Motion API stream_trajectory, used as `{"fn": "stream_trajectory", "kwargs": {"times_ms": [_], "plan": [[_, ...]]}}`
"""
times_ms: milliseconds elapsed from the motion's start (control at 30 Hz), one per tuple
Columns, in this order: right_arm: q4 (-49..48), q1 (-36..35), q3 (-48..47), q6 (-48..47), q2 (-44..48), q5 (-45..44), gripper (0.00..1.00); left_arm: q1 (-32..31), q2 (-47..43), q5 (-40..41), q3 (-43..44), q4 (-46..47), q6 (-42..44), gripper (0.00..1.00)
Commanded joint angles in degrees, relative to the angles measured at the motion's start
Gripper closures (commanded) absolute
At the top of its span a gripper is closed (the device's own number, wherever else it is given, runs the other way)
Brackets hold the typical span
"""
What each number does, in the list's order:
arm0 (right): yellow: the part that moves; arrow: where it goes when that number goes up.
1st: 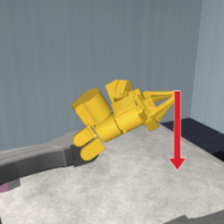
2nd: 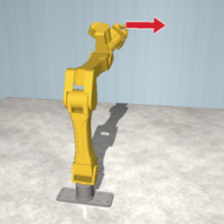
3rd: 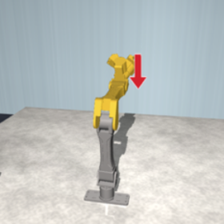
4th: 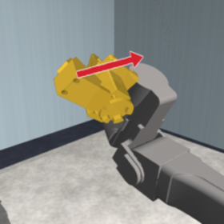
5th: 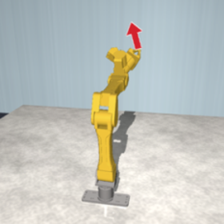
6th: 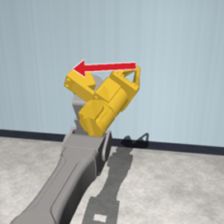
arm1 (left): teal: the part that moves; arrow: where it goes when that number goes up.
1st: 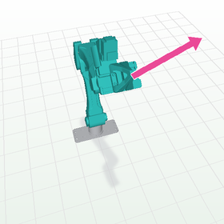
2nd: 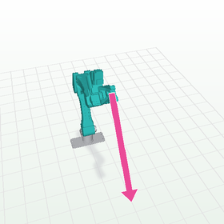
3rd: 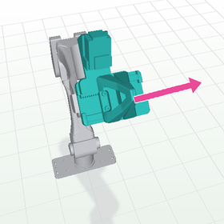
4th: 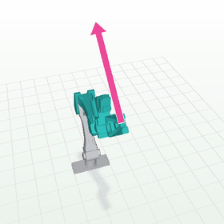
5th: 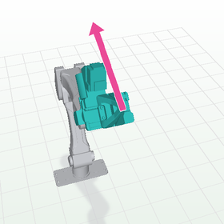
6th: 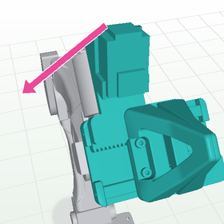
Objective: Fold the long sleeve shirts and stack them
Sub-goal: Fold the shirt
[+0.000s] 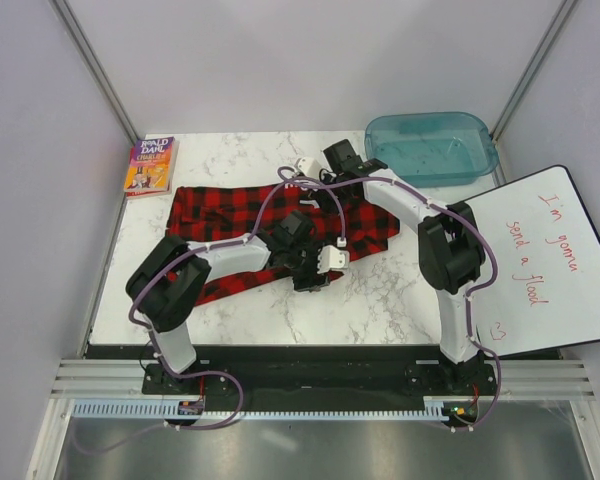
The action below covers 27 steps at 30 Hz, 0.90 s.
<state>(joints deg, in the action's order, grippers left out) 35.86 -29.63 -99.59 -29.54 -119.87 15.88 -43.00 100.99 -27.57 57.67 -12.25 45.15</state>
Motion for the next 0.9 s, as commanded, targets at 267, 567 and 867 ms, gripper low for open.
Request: {"fn": "stream_trajectory", "kwargs": {"times_ms": [267, 567, 867], "plan": [[-1.14, 0.45, -0.52, 0.98, 0.52, 1.87, 0.98, -2.79, 2.03, 0.41, 3.42, -7.26, 5.39, 0.43], [-1.58, 0.45, -0.52, 1.15, 0.17, 2.31, 0.98, -3.23, -4.57, -0.02, 1.13, -5.77, 4.51, 0.36], [-1.84, 0.45, -0.25, 1.15, 0.08, 2.32, 0.97, -3.23, -1.59, 1.03, 2.71, -7.52, 6.27, 0.32]]}}
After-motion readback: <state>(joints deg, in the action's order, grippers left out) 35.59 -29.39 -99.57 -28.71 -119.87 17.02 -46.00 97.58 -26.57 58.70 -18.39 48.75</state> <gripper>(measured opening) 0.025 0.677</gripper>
